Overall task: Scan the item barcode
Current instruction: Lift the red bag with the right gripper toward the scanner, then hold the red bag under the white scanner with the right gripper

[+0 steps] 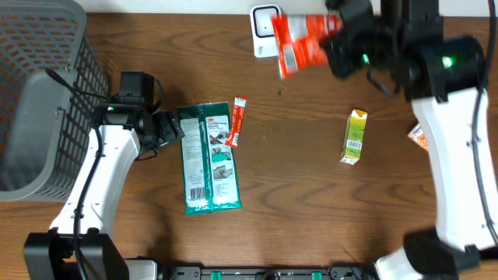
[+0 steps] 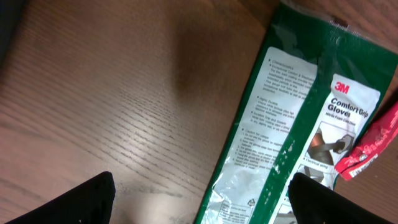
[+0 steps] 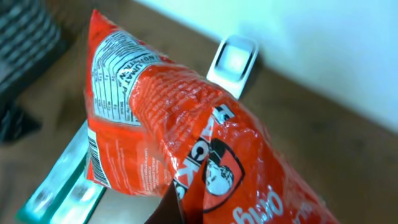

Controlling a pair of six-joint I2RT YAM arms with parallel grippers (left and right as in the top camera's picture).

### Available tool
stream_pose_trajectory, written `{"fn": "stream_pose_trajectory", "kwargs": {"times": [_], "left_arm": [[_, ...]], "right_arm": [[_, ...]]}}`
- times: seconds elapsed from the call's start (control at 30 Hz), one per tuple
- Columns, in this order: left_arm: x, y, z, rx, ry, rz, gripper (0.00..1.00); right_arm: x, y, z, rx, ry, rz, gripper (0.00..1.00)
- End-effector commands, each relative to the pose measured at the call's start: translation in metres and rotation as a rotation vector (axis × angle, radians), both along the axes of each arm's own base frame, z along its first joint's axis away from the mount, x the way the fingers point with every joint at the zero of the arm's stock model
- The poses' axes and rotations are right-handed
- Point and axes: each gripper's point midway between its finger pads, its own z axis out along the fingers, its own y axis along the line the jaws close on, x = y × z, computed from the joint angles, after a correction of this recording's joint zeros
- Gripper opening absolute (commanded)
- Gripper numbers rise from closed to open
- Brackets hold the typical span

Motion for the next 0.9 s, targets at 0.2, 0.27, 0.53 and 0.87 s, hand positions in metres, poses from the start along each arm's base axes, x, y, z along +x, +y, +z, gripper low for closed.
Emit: {"fn": "stream_pose_trajectory", "kwargs": {"times": [0.2,0.27,0.53,0.87], "left_arm": [[0.002,0.003,0.003,0.015,-0.006,-0.003,0.9],[0.002,0.003,0.003,0.015,-0.006,-0.003,0.9],[0.002,0.003,0.003,0.015,-0.006,-0.003,0.9],[0.002,0.003,0.003,0.015,-0.006,-0.003,0.9]], "right_arm": [[0.102,0.024,-0.022,-0.275,-0.255,-0.091,0.01],[0.121,0.028,-0.031,-0.349,-0.305,-0.128,0.01],[0.183,0.065,-0.076,-0.66,-0.507,-0.071,0.01],[0.229,0.089,-0.114,-1.173,-0.732,-0.049,0.01]]}}
